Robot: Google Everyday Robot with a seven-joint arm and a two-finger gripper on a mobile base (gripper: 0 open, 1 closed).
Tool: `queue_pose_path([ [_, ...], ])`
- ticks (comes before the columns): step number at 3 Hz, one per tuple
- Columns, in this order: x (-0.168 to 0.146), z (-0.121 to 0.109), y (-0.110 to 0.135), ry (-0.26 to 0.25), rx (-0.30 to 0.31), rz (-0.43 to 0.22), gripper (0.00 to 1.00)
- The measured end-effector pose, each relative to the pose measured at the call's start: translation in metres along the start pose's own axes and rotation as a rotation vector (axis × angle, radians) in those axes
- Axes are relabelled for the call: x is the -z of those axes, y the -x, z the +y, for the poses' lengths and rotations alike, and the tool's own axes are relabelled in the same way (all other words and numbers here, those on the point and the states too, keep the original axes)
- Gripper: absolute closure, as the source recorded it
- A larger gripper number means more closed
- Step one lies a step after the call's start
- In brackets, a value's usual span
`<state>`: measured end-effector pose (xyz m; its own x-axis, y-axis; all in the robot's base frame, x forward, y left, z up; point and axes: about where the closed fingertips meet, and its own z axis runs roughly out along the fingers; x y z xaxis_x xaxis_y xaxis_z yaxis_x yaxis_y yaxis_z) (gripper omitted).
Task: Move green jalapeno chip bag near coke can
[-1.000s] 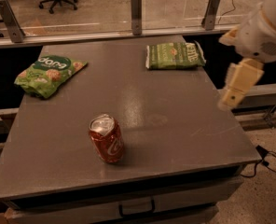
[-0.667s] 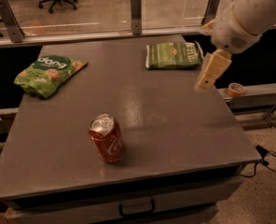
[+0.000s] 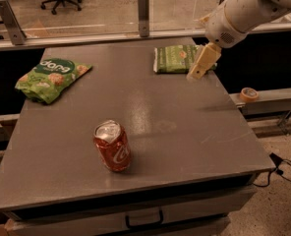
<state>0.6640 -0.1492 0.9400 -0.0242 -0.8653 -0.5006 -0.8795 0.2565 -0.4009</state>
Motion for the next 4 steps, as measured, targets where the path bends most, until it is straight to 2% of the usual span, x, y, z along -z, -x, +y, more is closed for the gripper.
queue_pose_path([
  [1,-0.01,-0.014,-0.002,-0.046,-0.01,-0.025,0.0],
  [2,-0.03,-0.052,-0.015,-0.125,-0.065,-0.112,0.0],
  [3,-0.05,-0.075,-0.027,-0.156,-0.112,-0.156,0.0],
  [4,-0.072,-0.089,-0.045,-0.155,-0.175,-0.171,0.0],
])
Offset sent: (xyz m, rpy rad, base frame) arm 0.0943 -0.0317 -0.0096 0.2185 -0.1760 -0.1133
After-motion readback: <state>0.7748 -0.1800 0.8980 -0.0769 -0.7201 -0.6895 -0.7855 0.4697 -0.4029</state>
